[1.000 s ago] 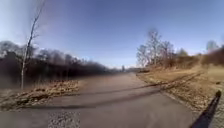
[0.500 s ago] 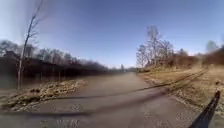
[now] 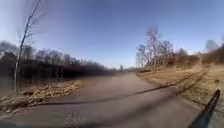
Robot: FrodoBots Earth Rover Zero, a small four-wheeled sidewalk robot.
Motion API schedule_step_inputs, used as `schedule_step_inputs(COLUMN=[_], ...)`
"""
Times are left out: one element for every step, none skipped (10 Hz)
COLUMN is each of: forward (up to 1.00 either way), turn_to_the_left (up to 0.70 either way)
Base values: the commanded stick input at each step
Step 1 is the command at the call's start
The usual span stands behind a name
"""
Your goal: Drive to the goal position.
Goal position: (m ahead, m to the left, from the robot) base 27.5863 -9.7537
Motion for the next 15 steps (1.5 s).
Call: schedule_step_inputs(forward=[0.85, 0.85, 0.85, 0.85, 0.85, 0.85, 0.0, 0.0, 0.0, 0.0, 0.0, 0.0, 0.0, 0.0, 0.0], turn_to_the_left=[0.0, 0.0, 0.0, 0.0, 0.0, 0.0, 0.0, 0.0, 0.0, 0.0, 0.0, 0.0, 0.0, 0.0, 0.0])
